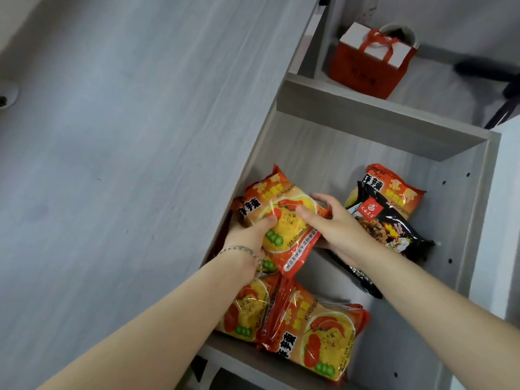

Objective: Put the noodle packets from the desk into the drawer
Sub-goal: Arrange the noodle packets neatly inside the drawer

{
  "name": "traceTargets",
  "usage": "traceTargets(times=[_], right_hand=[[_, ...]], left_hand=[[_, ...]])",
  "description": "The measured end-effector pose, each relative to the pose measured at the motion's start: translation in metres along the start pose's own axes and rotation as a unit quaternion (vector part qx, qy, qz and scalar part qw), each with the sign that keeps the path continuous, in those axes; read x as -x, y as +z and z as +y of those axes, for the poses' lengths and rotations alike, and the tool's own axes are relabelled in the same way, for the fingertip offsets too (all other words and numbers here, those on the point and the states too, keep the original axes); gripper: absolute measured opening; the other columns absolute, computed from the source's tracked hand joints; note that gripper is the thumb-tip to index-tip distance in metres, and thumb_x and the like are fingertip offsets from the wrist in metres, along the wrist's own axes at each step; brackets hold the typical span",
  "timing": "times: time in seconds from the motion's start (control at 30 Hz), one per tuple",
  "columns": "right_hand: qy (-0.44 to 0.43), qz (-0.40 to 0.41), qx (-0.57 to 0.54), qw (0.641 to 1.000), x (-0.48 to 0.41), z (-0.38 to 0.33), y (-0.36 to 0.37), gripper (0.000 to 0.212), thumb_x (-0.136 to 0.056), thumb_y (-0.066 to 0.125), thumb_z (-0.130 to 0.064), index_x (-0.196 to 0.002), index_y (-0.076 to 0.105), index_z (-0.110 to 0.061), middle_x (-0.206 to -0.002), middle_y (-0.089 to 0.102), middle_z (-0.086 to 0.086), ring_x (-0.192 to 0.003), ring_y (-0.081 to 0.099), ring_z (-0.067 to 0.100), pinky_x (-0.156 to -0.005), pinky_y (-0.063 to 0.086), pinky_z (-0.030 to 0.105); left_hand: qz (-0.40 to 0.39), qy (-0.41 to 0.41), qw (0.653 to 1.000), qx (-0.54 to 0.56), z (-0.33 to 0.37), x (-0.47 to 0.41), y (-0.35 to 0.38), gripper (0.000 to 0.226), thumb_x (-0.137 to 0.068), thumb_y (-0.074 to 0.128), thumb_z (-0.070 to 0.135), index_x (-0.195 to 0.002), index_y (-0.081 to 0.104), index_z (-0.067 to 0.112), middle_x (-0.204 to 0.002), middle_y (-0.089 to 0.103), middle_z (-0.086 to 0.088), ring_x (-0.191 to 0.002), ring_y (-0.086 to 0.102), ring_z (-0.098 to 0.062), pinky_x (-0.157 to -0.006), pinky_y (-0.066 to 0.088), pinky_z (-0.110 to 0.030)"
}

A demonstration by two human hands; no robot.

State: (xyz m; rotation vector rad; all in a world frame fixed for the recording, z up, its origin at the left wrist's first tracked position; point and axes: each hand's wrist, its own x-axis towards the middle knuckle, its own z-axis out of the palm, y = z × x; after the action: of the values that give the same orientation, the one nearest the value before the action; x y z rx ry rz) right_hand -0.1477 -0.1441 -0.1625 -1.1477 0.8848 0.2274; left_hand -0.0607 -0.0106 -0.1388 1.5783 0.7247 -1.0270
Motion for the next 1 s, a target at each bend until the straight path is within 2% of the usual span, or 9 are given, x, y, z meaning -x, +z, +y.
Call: traceTargets(times=[0.1,0.17,0.23,0.33,0.47,0.6,0.73,0.87,1.0], right_hand=[[-0.063,0.01,0.066,0.996,-0.008,0.005,0.01,0.035,-0.073,0.076,-0.015,-0.102,0.058,-0.024,-0.091,0.066,-0.005,-0.073,0.067,0.005,-0.065,0.056,0.015],[-0.104,0.005,0.16,0.982,-0.018,0.008,0.016,0.029,-0.073,0.076,-0.01,-0.094,0.06,-0.021,-0.088,0.063,-0.008,-0.072,0.061,0.0,-0.061,0.049,0.005],[-0.118,-0.02,0.194,0.974,-0.025,0.009,0.023,0.03,-0.073,0.075,-0.01,-0.098,0.061,-0.018,-0.086,0.062,-0.008,-0.073,0.058,0.0,-0.06,0.046,0.001],[-0.121,-0.067,0.264,0.955,-0.033,0.008,0.035,0.026,-0.078,0.072,-0.018,-0.102,0.061,-0.018,-0.094,0.062,-0.004,-0.089,0.058,0.014,-0.074,0.048,0.013],[-0.104,-0.069,0.548,0.827,-0.045,0.008,0.034,0.044,-0.085,0.055,-0.046,-0.127,0.053,-0.031,-0.14,0.044,0.008,-0.126,0.036,0.03,-0.108,0.029,0.045],[-0.099,-0.109,0.309,0.94,-0.044,0.01,0.041,0.041,-0.094,0.048,-0.028,-0.133,0.046,-0.019,-0.135,0.054,0.007,-0.116,0.048,0.011,-0.097,0.034,0.021],[0.027,-0.046,0.035,0.998,-0.041,0.012,0.041,0.045,-0.092,0.045,-0.015,-0.136,0.037,-0.019,-0.137,0.047,0.017,-0.123,0.048,0.027,-0.103,0.038,0.031],[-0.067,0.083,0.165,0.98,-0.024,0.001,0.023,0.041,-0.09,0.046,-0.011,-0.131,0.044,-0.017,-0.125,0.056,0.004,-0.118,0.051,0.019,-0.091,0.037,0.023],[-0.2,0.217,0.421,0.858,0.009,-0.015,-0.019,0.043,-0.084,0.057,-0.02,-0.127,0.048,-0.018,-0.126,0.052,0.003,-0.119,0.045,0.019,-0.094,0.039,0.028]], left_hand=[[0.033,0.011,0.987,-0.157,-0.003,0.01,-0.011,0.037,-0.076,0.071,0.019,-0.107,0.056,0.005,-0.102,0.065,-0.012,-0.09,0.066,-0.029,-0.082,0.056,-0.042],[0.082,0.065,0.943,-0.316,-0.002,0.019,-0.018,0.014,-0.082,0.062,0.022,-0.081,0.052,0.013,-0.08,0.06,-0.005,-0.068,0.058,-0.018,-0.059,0.049,-0.03],[0.077,0.138,0.901,-0.403,0.0,0.028,-0.021,0.011,-0.084,0.058,0.019,-0.092,0.05,0.018,-0.087,0.057,-0.004,-0.068,0.055,-0.014,-0.063,0.045,-0.025],[0.037,0.255,0.812,-0.524,-0.006,0.028,-0.023,0.065,-0.086,0.054,0.013,-0.142,0.022,0.022,-0.15,0.025,-0.008,-0.126,0.046,-0.025,-0.098,0.044,-0.034],[-0.003,0.378,0.705,-0.6,-0.003,0.013,-0.021,0.061,-0.089,0.045,0.0,-0.143,0.026,0.02,-0.156,0.014,0.005,-0.142,0.021,-0.014,-0.112,0.023,-0.023],[-0.025,0.354,0.636,-0.685,0.007,-0.006,-0.016,0.06,-0.088,0.047,0.019,-0.144,0.024,0.021,-0.153,0.025,0.002,-0.144,0.013,-0.018,-0.118,0.007,-0.033],[-0.004,0.301,0.57,-0.765,0.004,-0.017,-0.009,0.068,-0.084,0.043,0.049,-0.144,0.021,0.025,-0.146,0.034,-0.007,-0.137,0.027,-0.028,-0.113,0.019,-0.045],[0.01,0.26,0.536,-0.803,0.001,-0.021,0.004,0.073,-0.077,0.048,0.065,-0.139,0.025,0.034,-0.14,0.037,-0.015,-0.129,0.034,-0.037,-0.108,0.021,-0.055],[0.021,0.228,0.515,-0.826,-0.002,-0.025,0.009,0.073,-0.078,0.049,0.064,-0.139,0.025,0.032,-0.148,0.025,-0.016,-0.139,0.016,-0.039,-0.111,0.012,-0.06]])
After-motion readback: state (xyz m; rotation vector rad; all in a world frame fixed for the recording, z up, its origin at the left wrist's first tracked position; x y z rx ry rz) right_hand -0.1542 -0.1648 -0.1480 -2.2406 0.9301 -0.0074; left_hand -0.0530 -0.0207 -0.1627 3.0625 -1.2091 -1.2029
